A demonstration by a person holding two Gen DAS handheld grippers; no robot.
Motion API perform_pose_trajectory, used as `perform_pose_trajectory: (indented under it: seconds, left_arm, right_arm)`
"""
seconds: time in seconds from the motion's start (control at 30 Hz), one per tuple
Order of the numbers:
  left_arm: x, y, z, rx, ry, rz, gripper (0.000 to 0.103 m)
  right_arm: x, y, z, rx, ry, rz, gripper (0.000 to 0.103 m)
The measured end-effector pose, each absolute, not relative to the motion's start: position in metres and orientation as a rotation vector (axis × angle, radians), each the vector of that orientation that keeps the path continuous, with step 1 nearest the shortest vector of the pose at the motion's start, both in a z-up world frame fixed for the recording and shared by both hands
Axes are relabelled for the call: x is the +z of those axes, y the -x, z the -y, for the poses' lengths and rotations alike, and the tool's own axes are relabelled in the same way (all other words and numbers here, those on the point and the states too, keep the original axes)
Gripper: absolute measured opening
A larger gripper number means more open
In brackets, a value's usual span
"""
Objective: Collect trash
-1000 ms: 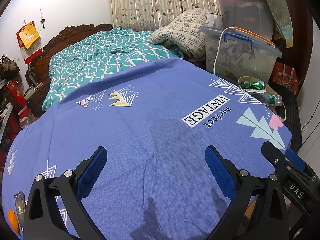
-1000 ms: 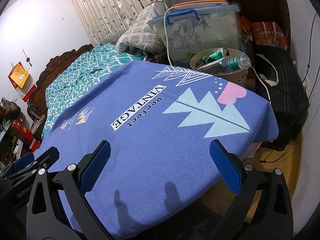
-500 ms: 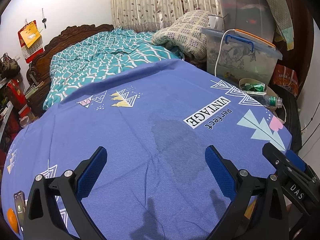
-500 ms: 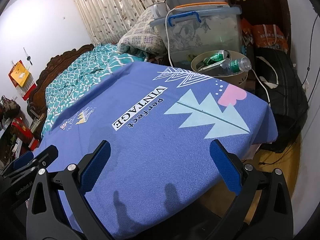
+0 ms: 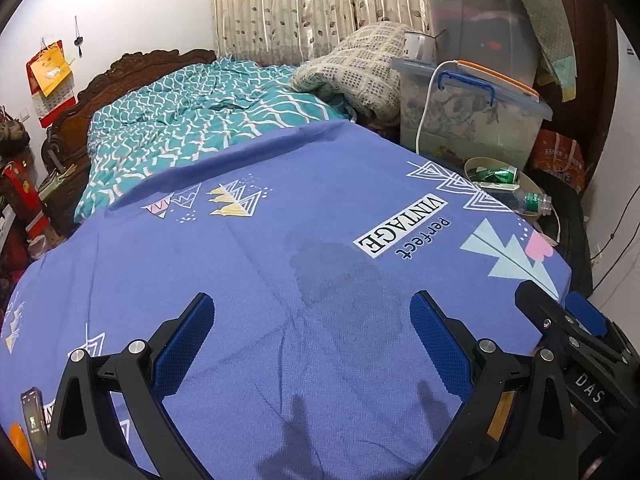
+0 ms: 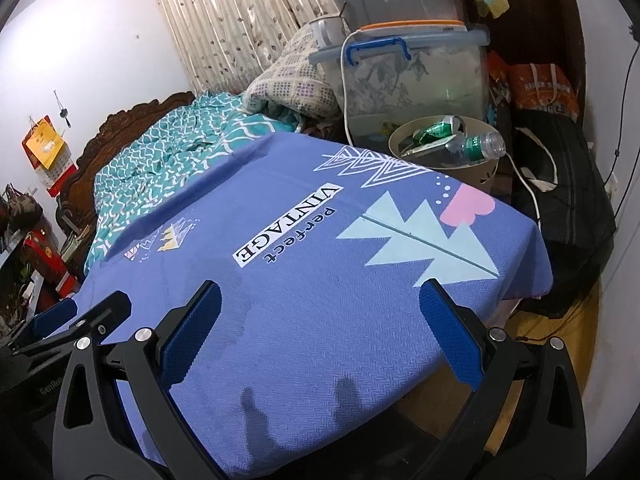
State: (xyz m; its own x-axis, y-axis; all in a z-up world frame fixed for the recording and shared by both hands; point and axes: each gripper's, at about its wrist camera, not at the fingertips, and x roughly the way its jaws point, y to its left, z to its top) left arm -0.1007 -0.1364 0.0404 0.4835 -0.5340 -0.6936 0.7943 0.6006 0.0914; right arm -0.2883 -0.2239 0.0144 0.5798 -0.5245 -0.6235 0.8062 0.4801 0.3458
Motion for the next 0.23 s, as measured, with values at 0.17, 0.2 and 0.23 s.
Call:
perform_pose_trajectory:
  seconds: [0.17, 0.2, 0.23]
  left_arm:
    - [0.0443, 0.1012, 0.1339, -0.834, -0.424, -0.662, 0.094]
    - [0.0444, 0.1004, 0.1337, -0.833, -0.42, -0.665, 0.094]
    - [0.0442, 0.0998, 0.1337, -0.831, -0.418, -0.667, 0.094]
  right_arm:
    - [0.0095, 0.2936, 0.2254, -0.862, -0.687, -0.469, 0.099]
    - [0.0094, 0.2942, 0.2257, -0.865, -0.686, -0.467, 0.099]
    - [0.0092, 0.2938, 0.225, -0.867, -0.685, -0.465, 0.099]
